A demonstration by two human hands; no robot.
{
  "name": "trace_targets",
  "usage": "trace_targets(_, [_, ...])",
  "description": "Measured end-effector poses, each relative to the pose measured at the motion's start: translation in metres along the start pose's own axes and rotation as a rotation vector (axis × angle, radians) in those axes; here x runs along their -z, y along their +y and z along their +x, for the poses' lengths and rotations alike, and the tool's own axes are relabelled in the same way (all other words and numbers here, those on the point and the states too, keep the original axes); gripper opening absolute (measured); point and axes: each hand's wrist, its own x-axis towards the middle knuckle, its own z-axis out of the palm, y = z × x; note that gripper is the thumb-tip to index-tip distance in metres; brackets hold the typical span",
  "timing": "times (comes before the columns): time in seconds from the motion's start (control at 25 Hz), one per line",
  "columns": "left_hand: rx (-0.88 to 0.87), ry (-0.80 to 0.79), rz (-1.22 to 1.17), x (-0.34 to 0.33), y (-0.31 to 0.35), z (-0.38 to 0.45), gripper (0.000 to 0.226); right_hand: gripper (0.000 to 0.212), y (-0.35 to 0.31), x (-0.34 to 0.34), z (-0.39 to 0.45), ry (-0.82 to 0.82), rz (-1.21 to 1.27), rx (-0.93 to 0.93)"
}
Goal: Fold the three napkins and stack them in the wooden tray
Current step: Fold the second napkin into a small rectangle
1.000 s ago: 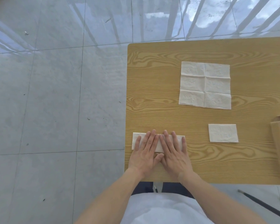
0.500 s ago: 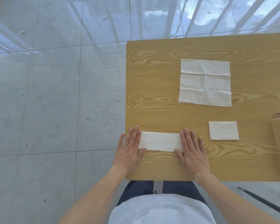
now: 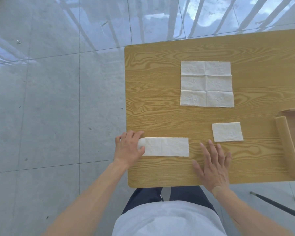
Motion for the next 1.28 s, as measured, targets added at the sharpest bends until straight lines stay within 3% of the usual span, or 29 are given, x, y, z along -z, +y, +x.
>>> trace_targets(0.28, [0.166, -0.142, -0.041, 0.006, 0.006, 0.009, 0.022, 0.074, -0.013, -0.011, 0.011, -0.005, -0.061, -0.077])
trace_targets(0.4, [0.230, -0.170, -0.229, 0.007, 0.006, 0.005, 0.011, 0.075, -0.012, -0.013, 0.011, 0.007, -0.052, -0.080])
trace_targets(0.56, [0.348, -0.169, -0.550, 0.018, 0.011, -0.001, 0.023, 0.075, -0.011, -0.014, 0.012, 0.020, -0.033, -0.077])
trace_targets(0.68, [0.315, -0.071, -0.638, 0.031, 0.028, -0.006, 0.018, 0.075, -0.010, -0.015, 0.012, 0.034, -0.029, -0.073])
trace_targets(0.84, [0.262, -0.097, -0.774, 0.034, 0.065, -0.011, 0.014, 0.076, -0.012, -0.013, 0.013, 0.033, -0.022, -0.068])
trace_targets(1.28, [0.248, -0.279, -0.727, -0.003, 0.129, 0.001, 0.023, 0.075, -0.012, -0.015, 0.013, 0.054, -0.015, -0.073])
